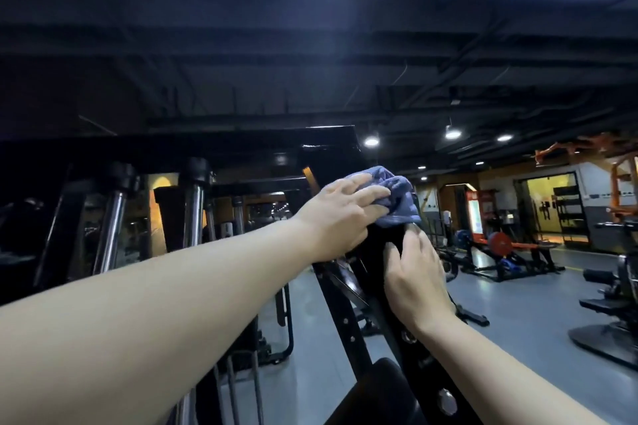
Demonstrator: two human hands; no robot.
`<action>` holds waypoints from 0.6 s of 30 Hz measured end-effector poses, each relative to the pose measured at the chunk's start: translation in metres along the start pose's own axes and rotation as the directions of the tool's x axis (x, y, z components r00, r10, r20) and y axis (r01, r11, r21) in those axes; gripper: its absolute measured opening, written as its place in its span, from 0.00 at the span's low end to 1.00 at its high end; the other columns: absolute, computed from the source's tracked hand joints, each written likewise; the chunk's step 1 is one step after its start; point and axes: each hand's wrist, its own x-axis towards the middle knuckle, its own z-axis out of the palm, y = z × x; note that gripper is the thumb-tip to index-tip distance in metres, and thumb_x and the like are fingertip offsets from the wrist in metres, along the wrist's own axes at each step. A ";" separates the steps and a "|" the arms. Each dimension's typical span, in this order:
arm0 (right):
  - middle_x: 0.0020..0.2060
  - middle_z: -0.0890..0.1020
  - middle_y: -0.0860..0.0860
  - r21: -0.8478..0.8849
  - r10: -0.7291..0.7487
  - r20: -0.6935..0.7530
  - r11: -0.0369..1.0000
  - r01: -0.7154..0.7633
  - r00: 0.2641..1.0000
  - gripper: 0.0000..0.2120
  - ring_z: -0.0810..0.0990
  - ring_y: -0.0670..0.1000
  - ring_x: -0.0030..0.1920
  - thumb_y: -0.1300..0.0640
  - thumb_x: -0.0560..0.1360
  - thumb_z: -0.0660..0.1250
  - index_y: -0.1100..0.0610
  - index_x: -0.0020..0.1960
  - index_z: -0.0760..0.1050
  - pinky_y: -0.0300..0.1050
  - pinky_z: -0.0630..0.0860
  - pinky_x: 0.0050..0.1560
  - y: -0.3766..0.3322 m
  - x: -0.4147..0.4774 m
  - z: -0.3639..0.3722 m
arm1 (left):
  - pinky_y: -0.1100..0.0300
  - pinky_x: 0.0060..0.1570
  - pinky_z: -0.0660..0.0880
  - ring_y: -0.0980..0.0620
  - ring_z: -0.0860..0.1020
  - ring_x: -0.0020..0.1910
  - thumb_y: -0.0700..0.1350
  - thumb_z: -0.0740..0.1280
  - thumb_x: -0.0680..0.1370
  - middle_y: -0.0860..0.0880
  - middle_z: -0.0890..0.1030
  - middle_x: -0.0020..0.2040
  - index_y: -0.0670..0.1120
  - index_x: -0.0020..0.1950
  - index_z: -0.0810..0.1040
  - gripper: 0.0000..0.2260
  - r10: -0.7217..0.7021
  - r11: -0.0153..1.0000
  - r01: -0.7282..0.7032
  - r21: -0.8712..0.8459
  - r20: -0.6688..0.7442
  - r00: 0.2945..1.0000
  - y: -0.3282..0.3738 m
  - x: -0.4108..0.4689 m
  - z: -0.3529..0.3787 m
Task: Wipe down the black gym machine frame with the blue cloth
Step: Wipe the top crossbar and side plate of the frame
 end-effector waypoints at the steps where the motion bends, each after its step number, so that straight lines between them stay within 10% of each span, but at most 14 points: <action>1: 0.77 0.64 0.58 -0.023 -0.032 0.002 0.999 0.032 0.999 0.31 0.60 0.56 0.78 0.44 0.80 0.48 0.57 0.79 0.58 0.58 0.57 0.78 -0.006 0.007 0.002 | 0.42 0.70 0.71 0.35 0.74 0.68 0.45 0.54 0.72 0.46 0.79 0.66 0.45 0.62 0.83 0.24 -0.022 1.000 0.022 0.010 -0.002 1.000 -0.012 0.005 -0.006; 10: 0.83 0.46 0.53 -0.169 -0.286 0.045 0.942 0.290 0.957 0.29 0.43 0.53 0.82 0.53 0.85 0.50 0.57 0.83 0.47 0.53 0.40 0.81 -0.079 0.095 0.017 | 0.42 0.77 0.54 0.42 0.47 0.79 0.41 0.61 0.80 0.55 0.52 0.81 0.55 0.77 0.65 0.25 -0.508 0.862 0.507 0.019 0.033 0.861 -0.088 0.009 -0.027; 18: 0.83 0.42 0.48 -0.322 -0.323 0.029 0.893 0.315 0.946 0.28 0.38 0.52 0.82 0.48 0.86 0.44 0.52 0.84 0.42 0.52 0.35 0.80 -0.102 0.116 0.033 | 0.47 0.72 0.59 0.37 0.61 0.69 0.46 0.59 0.78 0.46 0.62 0.76 0.48 0.64 0.74 0.15 -0.793 0.595 0.798 0.098 -0.087 0.603 -0.137 -0.040 -0.047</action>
